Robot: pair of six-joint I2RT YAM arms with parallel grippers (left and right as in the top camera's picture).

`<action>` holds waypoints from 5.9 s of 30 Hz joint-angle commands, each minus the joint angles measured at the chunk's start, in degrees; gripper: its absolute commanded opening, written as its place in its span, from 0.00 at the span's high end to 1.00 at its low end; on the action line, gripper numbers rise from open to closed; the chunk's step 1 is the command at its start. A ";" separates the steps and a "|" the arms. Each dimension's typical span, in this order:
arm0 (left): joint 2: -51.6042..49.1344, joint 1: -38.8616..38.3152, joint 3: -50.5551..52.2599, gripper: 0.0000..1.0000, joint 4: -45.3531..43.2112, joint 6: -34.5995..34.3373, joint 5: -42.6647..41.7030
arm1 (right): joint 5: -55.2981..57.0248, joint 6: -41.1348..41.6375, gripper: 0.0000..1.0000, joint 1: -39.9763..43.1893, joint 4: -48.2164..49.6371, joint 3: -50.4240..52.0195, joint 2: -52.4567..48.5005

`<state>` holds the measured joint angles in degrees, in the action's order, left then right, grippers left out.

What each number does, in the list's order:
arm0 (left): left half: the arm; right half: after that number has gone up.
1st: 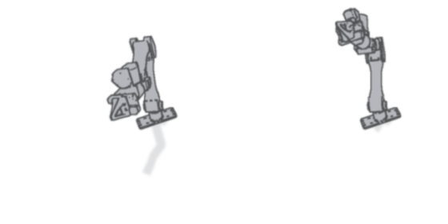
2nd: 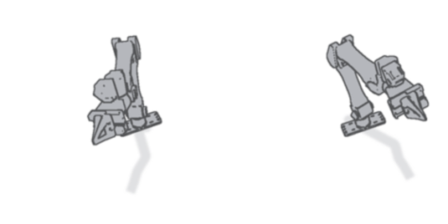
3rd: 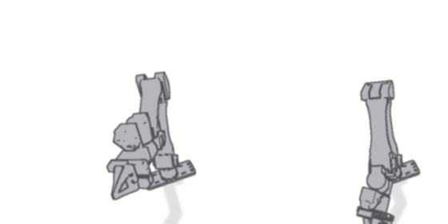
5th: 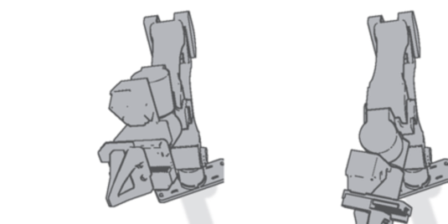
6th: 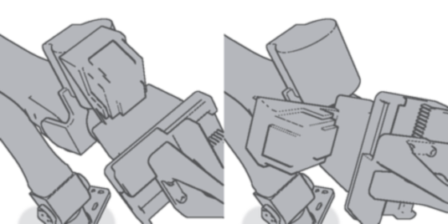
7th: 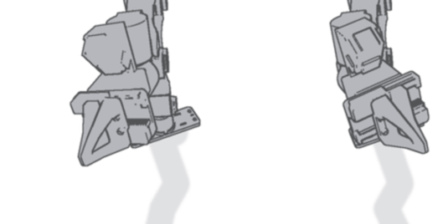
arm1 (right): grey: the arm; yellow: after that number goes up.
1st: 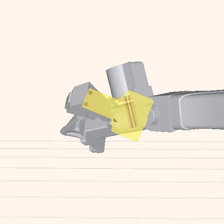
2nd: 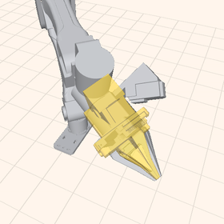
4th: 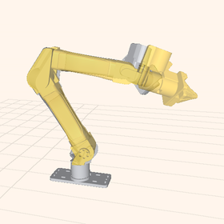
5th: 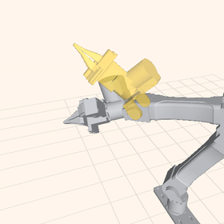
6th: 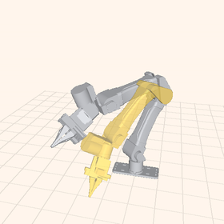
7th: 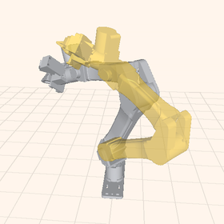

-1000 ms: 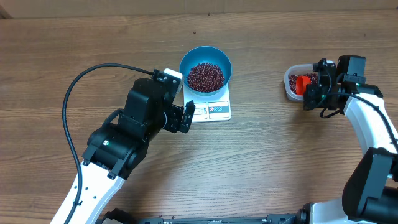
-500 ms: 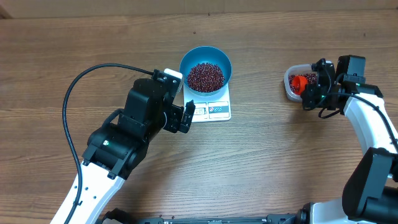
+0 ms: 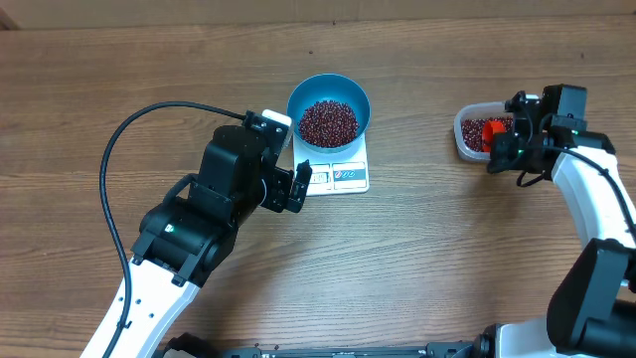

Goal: Scoop item into bowl and weigh 150g on scale
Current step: 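Dip the scoop into the tub and pick up a small amount of beans, then carry the scoop left over the blue bowl, then tilt the scoop to add a few beans into the bowl, then move the scoop back right and lower it into the tub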

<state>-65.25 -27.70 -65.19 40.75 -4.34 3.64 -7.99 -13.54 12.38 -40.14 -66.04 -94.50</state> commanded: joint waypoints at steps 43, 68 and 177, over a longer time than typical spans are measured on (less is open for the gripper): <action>0.00 0.31 -0.09 0.00 -0.04 -0.39 -0.50 | -4.90 -2.75 0.96 0.31 -0.92 -2.93 7.61; 0.00 0.31 -0.09 0.00 -0.04 -0.39 -0.50 | -39.65 0.02 0.96 0.42 -1.49 -2.93 7.61; 0.00 0.31 -0.09 0.00 -0.04 -0.39 -0.50 | -7.50 -2.97 0.96 -30.88 23.39 -2.93 1.14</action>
<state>-65.25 -27.70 -65.19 40.75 -4.34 3.64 -16.03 -20.86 -19.11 -16.80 -68.10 -93.30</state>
